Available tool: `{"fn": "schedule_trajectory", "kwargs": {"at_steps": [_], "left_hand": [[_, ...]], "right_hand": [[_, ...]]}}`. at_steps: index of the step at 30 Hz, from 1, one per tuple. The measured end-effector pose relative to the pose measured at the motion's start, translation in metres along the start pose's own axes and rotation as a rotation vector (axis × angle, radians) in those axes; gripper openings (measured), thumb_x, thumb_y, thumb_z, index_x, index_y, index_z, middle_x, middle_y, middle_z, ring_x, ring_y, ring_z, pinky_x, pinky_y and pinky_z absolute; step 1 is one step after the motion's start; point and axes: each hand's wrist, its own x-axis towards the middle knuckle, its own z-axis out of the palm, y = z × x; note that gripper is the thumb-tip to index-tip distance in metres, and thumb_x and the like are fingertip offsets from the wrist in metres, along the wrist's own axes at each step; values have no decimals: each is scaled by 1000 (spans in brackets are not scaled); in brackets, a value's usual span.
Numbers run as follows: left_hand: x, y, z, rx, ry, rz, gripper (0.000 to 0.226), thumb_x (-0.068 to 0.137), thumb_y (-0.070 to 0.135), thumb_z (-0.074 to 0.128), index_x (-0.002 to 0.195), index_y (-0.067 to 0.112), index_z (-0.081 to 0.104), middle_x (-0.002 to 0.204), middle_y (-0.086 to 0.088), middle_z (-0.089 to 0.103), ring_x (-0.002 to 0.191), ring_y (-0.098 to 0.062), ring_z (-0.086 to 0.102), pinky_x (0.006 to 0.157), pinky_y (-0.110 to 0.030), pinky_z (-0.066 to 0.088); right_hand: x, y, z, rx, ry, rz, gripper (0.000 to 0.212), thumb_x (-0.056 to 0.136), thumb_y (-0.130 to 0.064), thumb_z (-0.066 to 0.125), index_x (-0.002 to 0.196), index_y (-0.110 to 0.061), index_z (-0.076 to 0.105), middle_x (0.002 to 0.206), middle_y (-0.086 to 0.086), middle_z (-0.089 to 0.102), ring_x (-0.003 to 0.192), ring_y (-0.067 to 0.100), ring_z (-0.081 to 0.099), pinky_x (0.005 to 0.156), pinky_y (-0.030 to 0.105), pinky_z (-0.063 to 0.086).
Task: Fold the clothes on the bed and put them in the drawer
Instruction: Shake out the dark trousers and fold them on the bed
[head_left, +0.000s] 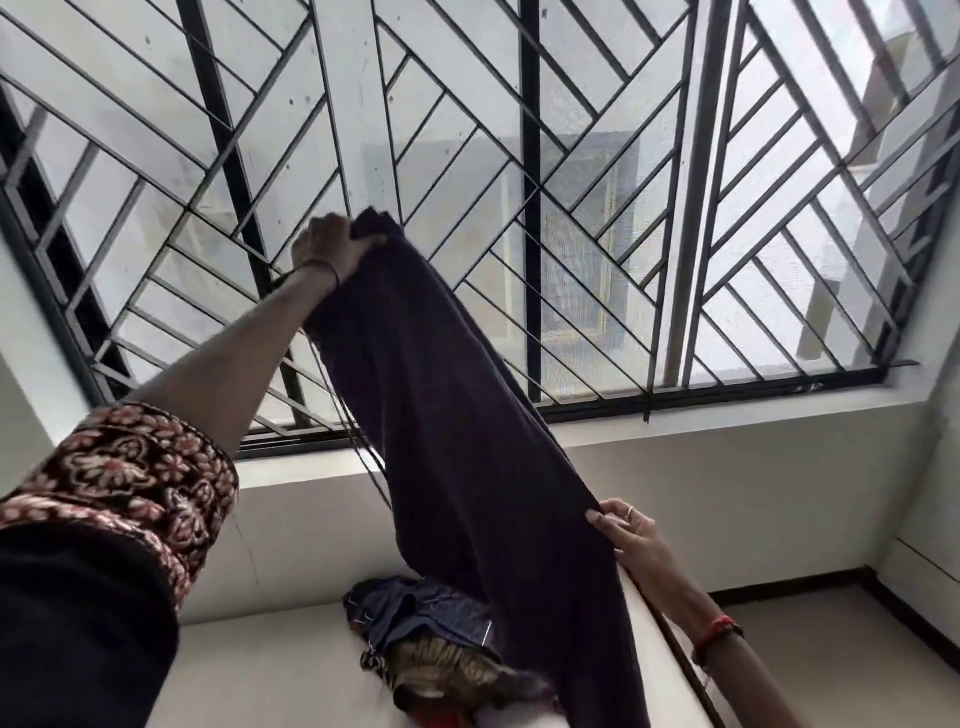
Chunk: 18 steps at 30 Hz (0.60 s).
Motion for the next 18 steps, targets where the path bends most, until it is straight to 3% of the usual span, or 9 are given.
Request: {"fn": "schedule_trajectory", "kwargs": {"at_steps": [3, 5, 7, 10, 13, 16, 18], "left_hand": [[-20, -25, 26, -83, -58, -158, 56, 89, 45, 59, 121, 0, 54, 126, -28, 55, 119, -42, 50, 96, -45, 41], [-40, -30, 41, -185, -91, -124, 50, 89, 33, 62, 126, 5, 45, 122, -26, 57, 116, -39, 53, 94, -43, 40], [-61, -31, 59, -273, -176, 57, 53, 86, 17, 65, 133, 15, 41, 107, -23, 58, 104, -34, 56, 91, -40, 42], [-95, -26, 92, -242, -369, 351, 47, 88, 7, 60, 129, 29, 53, 104, -18, 50, 100, -21, 46, 103, -39, 37], [-138, -4, 108, -305, -597, 517, 27, 91, 7, 58, 112, 20, 69, 110, -9, 48, 110, -16, 39, 109, -32, 30], [-172, 21, 113, -383, -794, 698, 26, 90, 11, 61, 113, 16, 70, 108, 0, 49, 113, -14, 41, 104, -21, 31], [-186, 36, 111, -431, -866, 757, 29, 88, 9, 62, 117, 7, 67, 106, -1, 51, 109, -9, 41, 97, -6, 29]], "right_hand": [[1, -11, 8, -25, 7, -16, 44, 42, -44, 92, 72, -19, 71, 74, 7, 70, 62, 13, 65, 57, 20, 54], [4, -22, 14, -100, 57, -38, 36, 51, -37, 91, 71, -14, 72, 71, 4, 71, 63, 13, 63, 58, 17, 53], [6, -35, 20, -190, 78, -73, 14, 72, -19, 79, 78, -7, 72, 70, 1, 71, 65, 11, 60, 59, 13, 50], [12, -44, 31, -286, 90, -83, 12, 82, -13, 71, 87, -2, 72, 76, 4, 70, 66, 7, 61, 61, 13, 49], [17, -50, 48, -335, 86, -70, 7, 83, -13, 70, 81, -7, 72, 72, 5, 68, 65, 11, 59, 58, 15, 47], [18, -53, 60, -326, 16, -42, 8, 84, -11, 68, 79, -5, 71, 70, 4, 67, 64, 11, 58, 57, 14, 47], [18, -53, 62, -342, -53, -42, 15, 82, -12, 70, 86, 3, 71, 78, 9, 67, 72, 13, 59, 66, 19, 47]]}}
